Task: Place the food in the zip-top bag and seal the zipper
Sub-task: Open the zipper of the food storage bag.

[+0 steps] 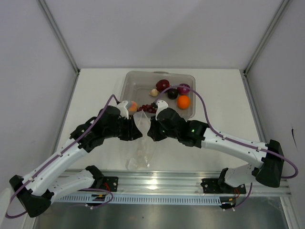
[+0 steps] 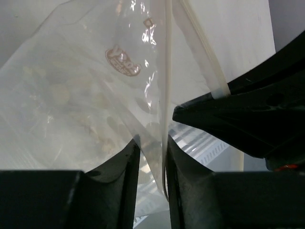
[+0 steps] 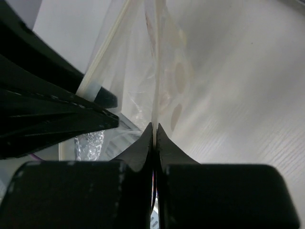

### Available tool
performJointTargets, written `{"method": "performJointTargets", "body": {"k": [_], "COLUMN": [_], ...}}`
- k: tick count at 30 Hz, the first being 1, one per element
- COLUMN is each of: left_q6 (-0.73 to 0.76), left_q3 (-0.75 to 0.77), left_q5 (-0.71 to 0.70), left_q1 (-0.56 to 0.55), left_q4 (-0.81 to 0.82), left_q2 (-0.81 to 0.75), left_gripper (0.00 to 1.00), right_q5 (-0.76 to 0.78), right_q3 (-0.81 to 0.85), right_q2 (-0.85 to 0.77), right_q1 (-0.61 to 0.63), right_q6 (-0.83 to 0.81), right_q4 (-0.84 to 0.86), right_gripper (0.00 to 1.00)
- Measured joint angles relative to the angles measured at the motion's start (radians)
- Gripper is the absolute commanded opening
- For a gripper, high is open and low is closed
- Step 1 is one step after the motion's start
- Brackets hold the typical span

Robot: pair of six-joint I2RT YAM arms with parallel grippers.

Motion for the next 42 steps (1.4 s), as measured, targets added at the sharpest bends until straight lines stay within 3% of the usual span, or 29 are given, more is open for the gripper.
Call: {"method": "performJointTargets", "body": {"k": [5,7,11,14,30,42], "left_q6": [0.013,0.019,0.027,0.034,0.055,0.036], "left_q3": [0.0,0.0,0.0,0.0,0.063,0.069], "left_q5": [0.001,0.0,-0.003,-0.002,-0.077,-0.095], "left_q1": [0.0,0.0,0.0,0.0,0.0,0.0], "left_q4": [0.004,0.003,-0.003,-0.013,-0.166,-0.18], "left_q2": [0.0,0.0,0.0,-0.002,-0.092,-0.152], "left_gripper": [0.38,0.35,0.11,0.01,0.01,0.01], "right_q5": [0.052,0.074,0.125,0.15,0.298,0.255], "right_q3": [0.058,0.066,0.066,0.066,0.065,0.025], "right_q2": [0.008,0.012,0.026,0.032,0.033,0.037], "right_q1": [0.041,0.056,0.084,0.09,-0.026,-0.048], "right_q6": [0.019,0.024,0.033,0.033,-0.017,-0.121], "right_q4": [-0.014,-0.015,-0.029,-0.036,-0.202,-0.131], "right_gripper": [0.0,0.0,0.0,0.0,0.0,0.0]}}
